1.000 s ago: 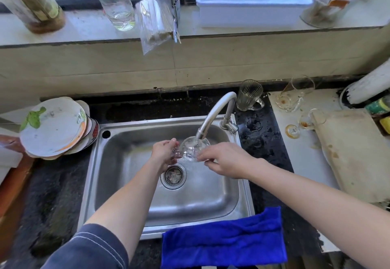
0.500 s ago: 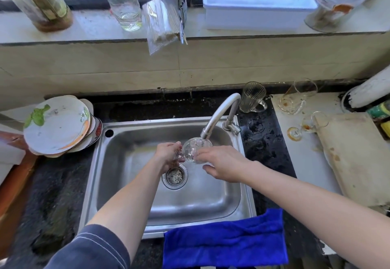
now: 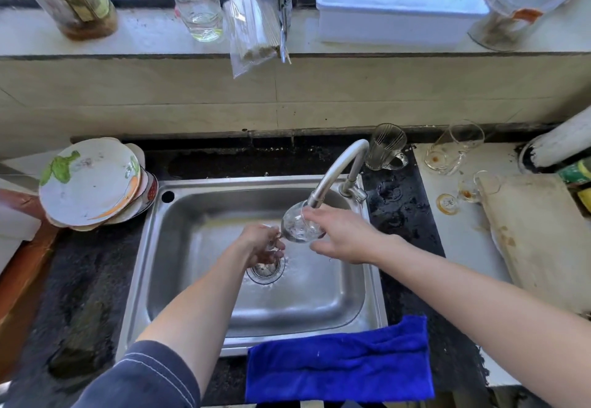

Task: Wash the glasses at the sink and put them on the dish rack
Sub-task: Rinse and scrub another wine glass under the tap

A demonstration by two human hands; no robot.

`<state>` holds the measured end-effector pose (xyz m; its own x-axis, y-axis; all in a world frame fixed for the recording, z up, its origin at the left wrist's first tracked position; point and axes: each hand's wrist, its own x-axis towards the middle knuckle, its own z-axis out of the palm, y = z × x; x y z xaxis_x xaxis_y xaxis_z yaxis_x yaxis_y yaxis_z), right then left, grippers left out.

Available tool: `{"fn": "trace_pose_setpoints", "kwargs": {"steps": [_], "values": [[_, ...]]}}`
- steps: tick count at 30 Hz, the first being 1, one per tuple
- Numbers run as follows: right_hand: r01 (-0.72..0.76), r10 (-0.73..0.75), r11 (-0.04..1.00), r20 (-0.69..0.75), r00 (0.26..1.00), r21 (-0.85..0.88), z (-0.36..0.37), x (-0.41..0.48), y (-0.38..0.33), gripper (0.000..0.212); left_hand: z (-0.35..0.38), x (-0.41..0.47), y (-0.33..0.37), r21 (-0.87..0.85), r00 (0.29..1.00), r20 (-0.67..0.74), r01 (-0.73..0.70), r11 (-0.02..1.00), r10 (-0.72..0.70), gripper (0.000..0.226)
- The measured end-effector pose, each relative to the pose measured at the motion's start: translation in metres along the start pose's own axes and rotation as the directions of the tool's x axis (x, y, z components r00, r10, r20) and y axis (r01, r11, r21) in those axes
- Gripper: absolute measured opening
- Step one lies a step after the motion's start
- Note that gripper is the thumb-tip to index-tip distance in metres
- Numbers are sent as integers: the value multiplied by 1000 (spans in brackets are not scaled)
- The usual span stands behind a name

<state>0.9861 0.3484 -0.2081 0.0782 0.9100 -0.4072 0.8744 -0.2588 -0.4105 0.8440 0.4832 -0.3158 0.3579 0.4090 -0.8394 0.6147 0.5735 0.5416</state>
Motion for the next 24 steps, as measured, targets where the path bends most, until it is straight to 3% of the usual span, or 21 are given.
{"fn": "trace_pose_setpoints", "kwargs": {"steps": [2, 4, 5, 7, 9, 10, 11, 15, 18, 24], "values": [[-68, 60, 982, 51, 997, 178, 3, 2, -6, 67, 2, 1, -5, -32, 1000, -11, -4, 999, 4, 17], [-202, 146, 852, 151, 978, 484, -1, -3, -2, 64, -1, 5, -11, -56, 998, -55, -26, 998, 23, 16], [-273, 200, 702, 187, 962, 657, -5, -4, 2, 59, -2, 6, -13, -67, 997, -75, -41, 997, 36, 16], [-344, 283, 299, 261, 923, 890, -15, -1, 2, 40, 1, 7, -13, -97, 994, -94, -72, 993, 63, 16], [-337, 222, -119, 356, 908, 934, -16, 4, -5, 24, 8, 8, -15, -133, 993, -91, -93, 987, 81, 17], [-339, 162, -284, 393, 905, 897, -15, 5, -7, 22, 10, 9, -16, -148, 992, -97, -100, 984, 86, 17], [-346, 99, -387, 411, 906, 855, -12, 4, -6, 24, 11, 10, -18, -155, 990, -107, -106, 982, 90, 17], [-331, 4, -496, 384, 923, 802, -11, -5, 8, 54, 11, 16, -21, -174, 978, -160, -159, 972, 131, 16], [-322, -13, -568, 383, 924, 757, -9, 1, 5, 52, 20, 18, -20, -197, 979, -152, -166, 966, 137, 15], [-323, -7, -574, 390, 921, 752, -1, 1, 13, 56, 8, 23, -19, -135, 944, -263, -241, 961, 200, 17]]}}
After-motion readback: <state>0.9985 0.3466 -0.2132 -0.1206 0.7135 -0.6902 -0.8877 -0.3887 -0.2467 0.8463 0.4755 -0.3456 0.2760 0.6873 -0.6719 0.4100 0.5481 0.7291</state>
